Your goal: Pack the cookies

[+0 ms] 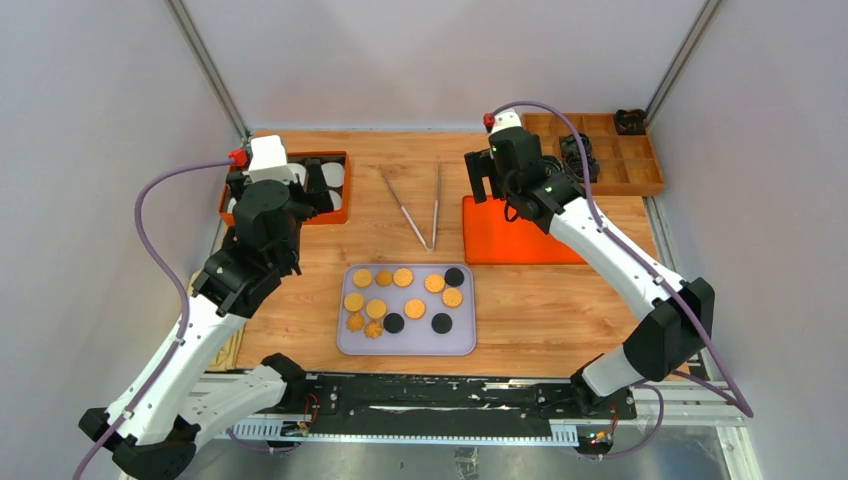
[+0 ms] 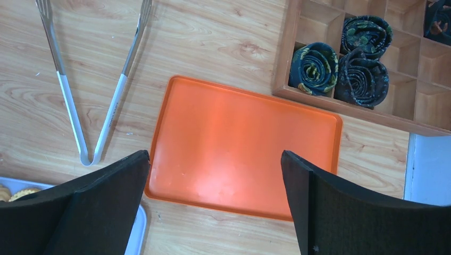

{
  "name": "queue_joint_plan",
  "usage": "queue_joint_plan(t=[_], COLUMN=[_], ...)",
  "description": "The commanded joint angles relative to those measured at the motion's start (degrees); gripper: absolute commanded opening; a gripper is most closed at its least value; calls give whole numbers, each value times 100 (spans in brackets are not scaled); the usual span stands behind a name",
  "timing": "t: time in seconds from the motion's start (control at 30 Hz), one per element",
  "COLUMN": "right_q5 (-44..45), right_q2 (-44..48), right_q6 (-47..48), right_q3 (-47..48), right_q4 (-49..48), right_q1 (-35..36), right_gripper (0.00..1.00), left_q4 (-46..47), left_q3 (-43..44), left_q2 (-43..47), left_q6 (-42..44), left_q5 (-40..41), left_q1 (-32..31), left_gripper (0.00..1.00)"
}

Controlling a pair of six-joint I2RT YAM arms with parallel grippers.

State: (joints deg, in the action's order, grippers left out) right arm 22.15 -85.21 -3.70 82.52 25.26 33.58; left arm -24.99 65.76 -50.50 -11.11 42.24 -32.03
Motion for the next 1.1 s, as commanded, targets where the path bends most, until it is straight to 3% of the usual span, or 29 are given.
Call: queue_joint_plan(t=[0.0, 0.2, 0.43, 0.63, 0.77, 1.07], right_q5=[62, 108, -401, -1282, -1356, -2043], right_q2=[76, 151, -533, -1254, -1721, -2709], right_q6=[-172, 21, -74, -299, -231, -447], right_q3=[25, -174, 622, 998, 1256, 1814], right_q4=[2, -215, 302, 313, 388, 487], right_q1=[89, 69, 5, 95, 397, 668], right_gripper=[100, 100, 100, 100, 100, 100], left_q4=[-5, -251, -448, -577, -596, -504], left_q3=[-76, 14, 148, 34, -53, -158], left_q2=[43, -35, -27, -130, -269, -480], left_q6=[20, 77, -279, -961, -1051, -1026], left_q5=[148, 524, 776, -1154, -1416, -1801], left_q1=[-31, -31, 9, 1283, 1654, 1769], left_gripper=[100, 100, 100, 100, 100, 100])
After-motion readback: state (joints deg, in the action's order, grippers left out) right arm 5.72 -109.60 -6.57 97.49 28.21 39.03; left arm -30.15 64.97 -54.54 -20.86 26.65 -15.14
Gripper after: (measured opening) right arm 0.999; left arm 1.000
